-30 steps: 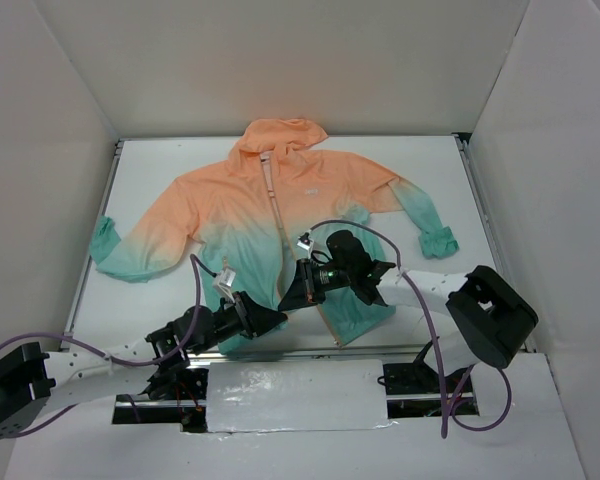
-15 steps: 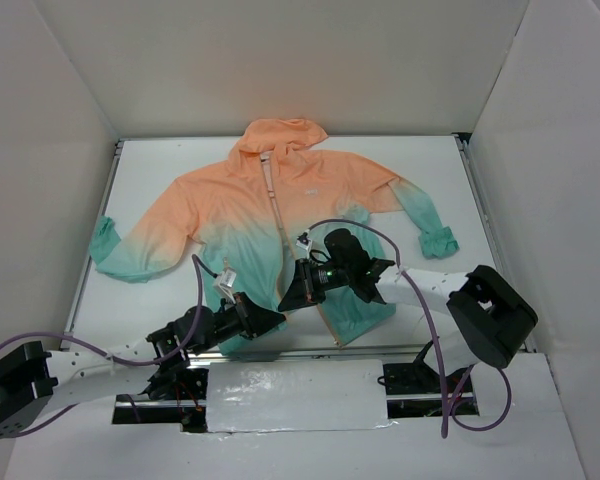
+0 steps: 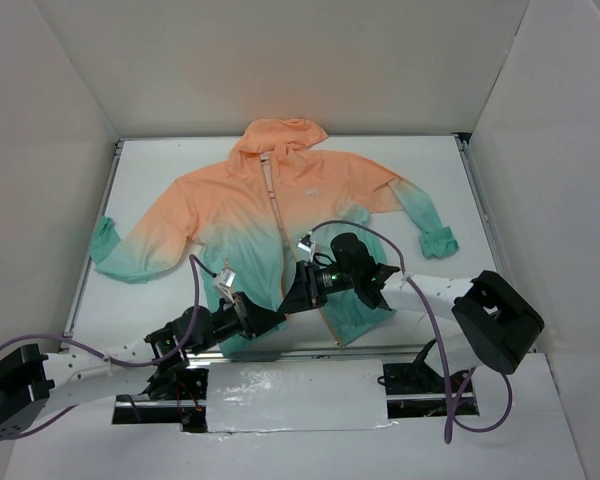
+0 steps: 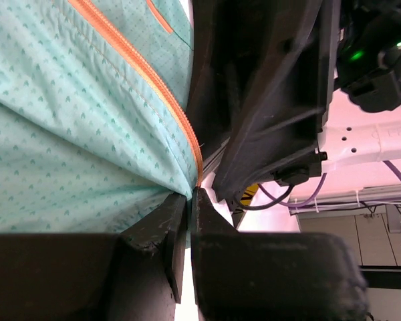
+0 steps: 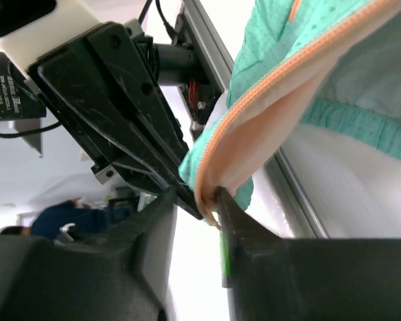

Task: Zip up the jacket

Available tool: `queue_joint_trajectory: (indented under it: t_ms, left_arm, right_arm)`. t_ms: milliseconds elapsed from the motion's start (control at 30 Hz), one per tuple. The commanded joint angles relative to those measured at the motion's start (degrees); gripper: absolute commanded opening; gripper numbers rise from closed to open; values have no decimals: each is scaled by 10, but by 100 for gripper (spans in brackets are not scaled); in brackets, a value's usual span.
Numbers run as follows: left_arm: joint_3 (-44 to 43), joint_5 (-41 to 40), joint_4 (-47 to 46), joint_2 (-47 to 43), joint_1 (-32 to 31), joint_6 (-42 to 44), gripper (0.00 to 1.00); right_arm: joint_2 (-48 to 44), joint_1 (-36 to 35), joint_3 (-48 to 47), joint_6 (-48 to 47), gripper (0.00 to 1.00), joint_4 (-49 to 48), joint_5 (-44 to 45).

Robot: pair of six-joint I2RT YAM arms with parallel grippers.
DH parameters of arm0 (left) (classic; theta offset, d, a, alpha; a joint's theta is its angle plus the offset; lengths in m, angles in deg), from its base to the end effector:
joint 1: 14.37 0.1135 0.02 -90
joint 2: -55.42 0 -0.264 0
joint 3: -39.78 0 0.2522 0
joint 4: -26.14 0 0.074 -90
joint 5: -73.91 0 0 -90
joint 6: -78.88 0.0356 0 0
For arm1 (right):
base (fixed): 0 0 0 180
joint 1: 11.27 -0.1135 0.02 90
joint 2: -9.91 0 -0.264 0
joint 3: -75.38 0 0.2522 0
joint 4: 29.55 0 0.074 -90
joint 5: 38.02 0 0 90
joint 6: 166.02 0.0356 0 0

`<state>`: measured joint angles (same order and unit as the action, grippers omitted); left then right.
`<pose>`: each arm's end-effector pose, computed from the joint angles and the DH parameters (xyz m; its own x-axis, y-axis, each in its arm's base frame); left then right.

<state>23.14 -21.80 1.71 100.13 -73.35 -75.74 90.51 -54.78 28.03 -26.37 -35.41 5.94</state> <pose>0.0876 -0.1388 0.1736 -0.7382 -0.5168 -0.4335 0.3140 0.3054 -0.8990 0.1821 0.2082 0.1903 -0.9335 -0.1567 -0.3225 -0.3553 0.2824 0.8911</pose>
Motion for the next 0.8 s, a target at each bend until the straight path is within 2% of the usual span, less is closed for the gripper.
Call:
queue_joint_trajectory:
  t_ms: [0,300,367,400,433,500,533,633,767]
  left_arm:
    - [2,3,-41,-9,4,4,0]
    - [-5,-1,-26,-10,5,4,0]
    - [-6,1,-25,-6,5,4,1]
    - [-7,5,-25,-4,6,5,8]
    - [-8,6,-24,-2,6,7,24]
    - [-8,14,-22,-1,6,12,38]
    - [-6,17,-21,-1,6,12,53]
    - [1,24,-21,-2,5,11,52]
    - [14,30,-45,-2,6,7,52]
  right_arm:
    - [-14,0,18,16,34,-75,-36]
    - [-31,0,13,4,0,-55,-41]
    - [-32,0,6,-3,0,-32,-36]
    - [-31,0,-5,-18,0,-18,-34]
    - [-30,1,-14,-31,0,23,-27]
    - [-30,0,-42,-76,0,93,-16]
    - [-31,1,-53,-91,0,115,-13]
    - [-32,0,-82,-140,0,175,-14]
    - [-27,0,-95,-160,0,187,-40]
